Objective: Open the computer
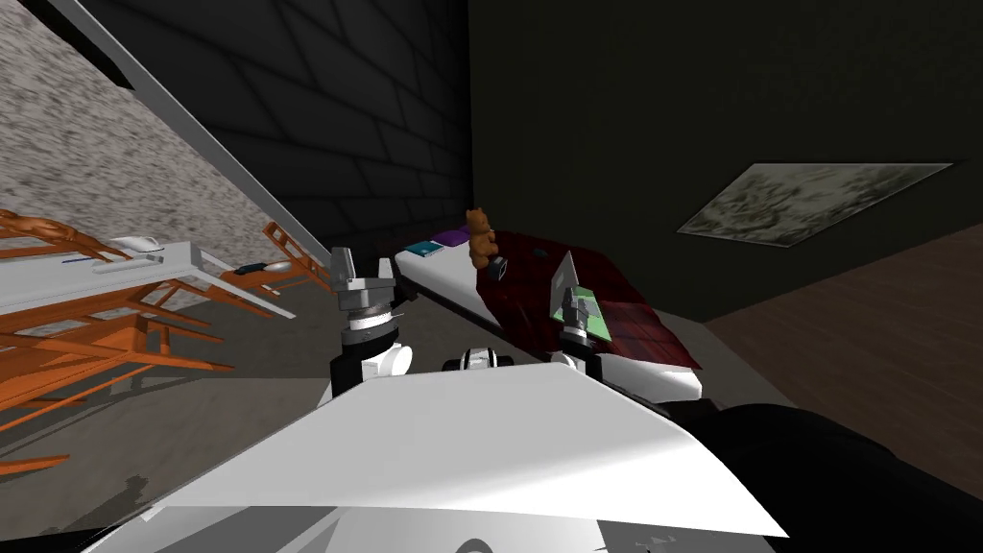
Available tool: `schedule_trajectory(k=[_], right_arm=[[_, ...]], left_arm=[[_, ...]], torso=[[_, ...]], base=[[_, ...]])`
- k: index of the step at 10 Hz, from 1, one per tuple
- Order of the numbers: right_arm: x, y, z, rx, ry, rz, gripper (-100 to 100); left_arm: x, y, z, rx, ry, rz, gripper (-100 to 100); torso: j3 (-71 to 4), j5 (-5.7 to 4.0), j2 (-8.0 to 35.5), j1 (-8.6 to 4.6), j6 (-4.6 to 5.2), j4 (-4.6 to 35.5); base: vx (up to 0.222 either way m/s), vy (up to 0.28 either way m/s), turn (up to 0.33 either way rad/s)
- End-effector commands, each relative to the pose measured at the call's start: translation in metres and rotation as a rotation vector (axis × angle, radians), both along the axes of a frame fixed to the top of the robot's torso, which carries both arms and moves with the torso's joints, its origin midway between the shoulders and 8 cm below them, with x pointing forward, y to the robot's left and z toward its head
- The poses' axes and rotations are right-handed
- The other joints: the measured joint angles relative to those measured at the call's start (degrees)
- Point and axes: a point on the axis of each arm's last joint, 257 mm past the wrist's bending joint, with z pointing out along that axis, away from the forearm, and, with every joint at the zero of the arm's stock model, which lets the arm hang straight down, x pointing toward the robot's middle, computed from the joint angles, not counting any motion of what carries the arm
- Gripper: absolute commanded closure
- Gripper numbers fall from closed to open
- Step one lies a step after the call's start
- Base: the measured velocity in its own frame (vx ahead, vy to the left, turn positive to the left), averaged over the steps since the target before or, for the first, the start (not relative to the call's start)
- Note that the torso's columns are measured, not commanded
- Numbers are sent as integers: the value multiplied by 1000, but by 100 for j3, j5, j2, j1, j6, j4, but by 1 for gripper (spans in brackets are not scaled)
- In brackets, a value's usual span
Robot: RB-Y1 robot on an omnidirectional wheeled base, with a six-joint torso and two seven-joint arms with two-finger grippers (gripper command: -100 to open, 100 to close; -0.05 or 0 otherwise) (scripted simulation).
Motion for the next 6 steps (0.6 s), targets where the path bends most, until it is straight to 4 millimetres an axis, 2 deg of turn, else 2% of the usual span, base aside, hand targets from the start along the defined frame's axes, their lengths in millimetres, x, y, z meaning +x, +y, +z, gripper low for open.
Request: schedule_trajectory(k=[1, 6], right_arm=[[-4, -10, -12, 105, -18, 12, -100], [-8, -21, -28, 263, -59, 35, -100]], left_arm=[[0, 0, 0, 0, 0, 0, 0], [0, 0, 0, 0, 0, 0, 0]], torso=[[1, 0, 1, 0, -3, 0], [2, 0, 3, 0, -1, 1]], base=[[-17, -35, 193], [-17, -31, 107]])
